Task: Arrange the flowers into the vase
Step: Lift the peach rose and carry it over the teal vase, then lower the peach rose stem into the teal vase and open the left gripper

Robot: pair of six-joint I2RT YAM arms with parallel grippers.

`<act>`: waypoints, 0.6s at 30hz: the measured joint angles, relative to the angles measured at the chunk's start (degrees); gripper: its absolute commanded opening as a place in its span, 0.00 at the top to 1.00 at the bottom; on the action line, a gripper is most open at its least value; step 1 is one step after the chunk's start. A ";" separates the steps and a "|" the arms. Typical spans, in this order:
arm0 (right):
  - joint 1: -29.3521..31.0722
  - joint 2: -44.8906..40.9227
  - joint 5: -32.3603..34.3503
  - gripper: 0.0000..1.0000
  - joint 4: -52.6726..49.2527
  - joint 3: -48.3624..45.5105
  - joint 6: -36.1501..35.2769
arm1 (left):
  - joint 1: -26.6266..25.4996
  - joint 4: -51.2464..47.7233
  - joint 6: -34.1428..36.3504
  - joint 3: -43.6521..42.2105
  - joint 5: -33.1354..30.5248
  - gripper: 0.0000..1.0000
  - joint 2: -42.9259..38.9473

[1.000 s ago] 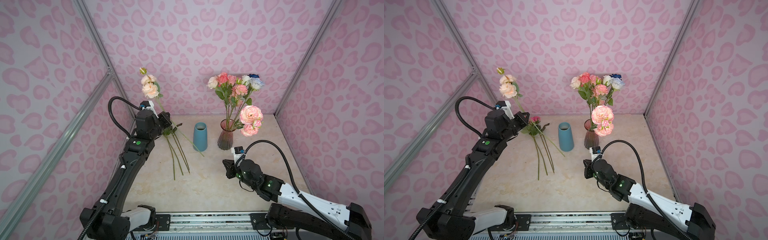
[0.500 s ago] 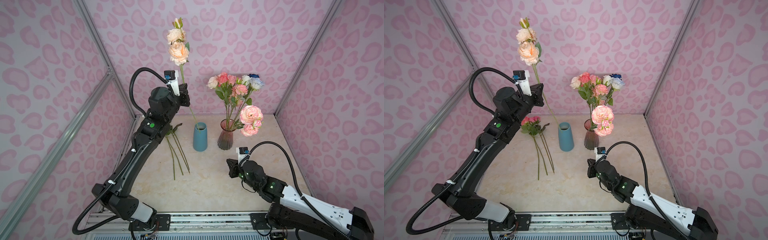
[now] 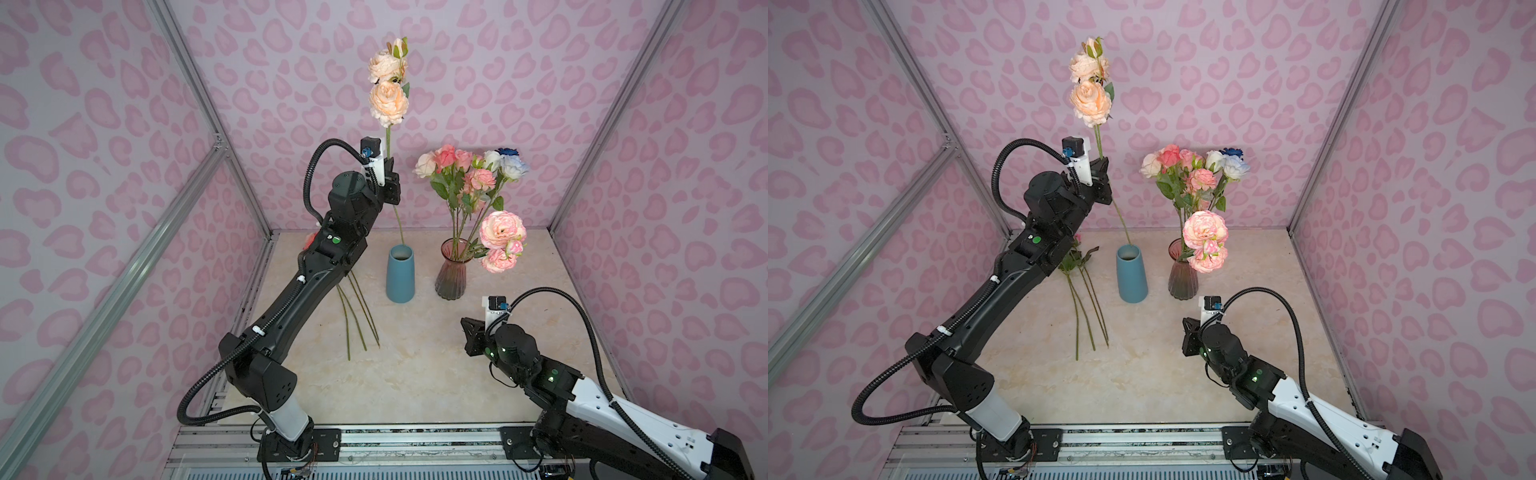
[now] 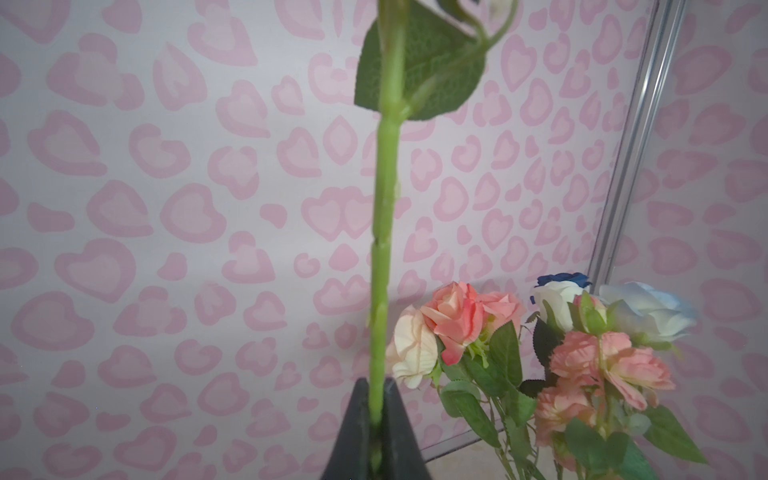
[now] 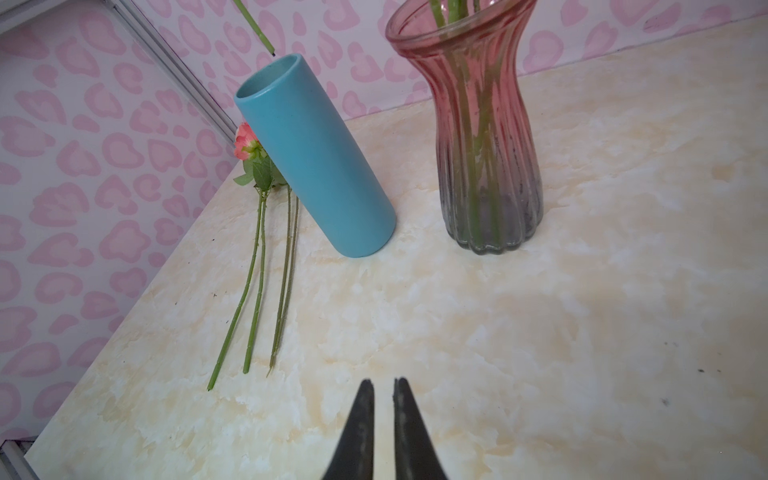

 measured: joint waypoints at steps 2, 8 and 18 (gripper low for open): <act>-0.33 -0.48 0.00 0.87 0.04 -0.22 0.02 | 0.00 0.76 0.46 -1.01 -0.50 0.96 0.09; -0.87 -0.46 -0.42 0.87 0.11 -0.57 0.26 | -0.31 1.25 0.44 -7.39 -0.33 0.96 0.09; -0.98 1.57 -1.68 0.86 0.42 -0.74 1.49 | -4.39 1.55 -0.55 -16.83 -0.37 0.96 2.56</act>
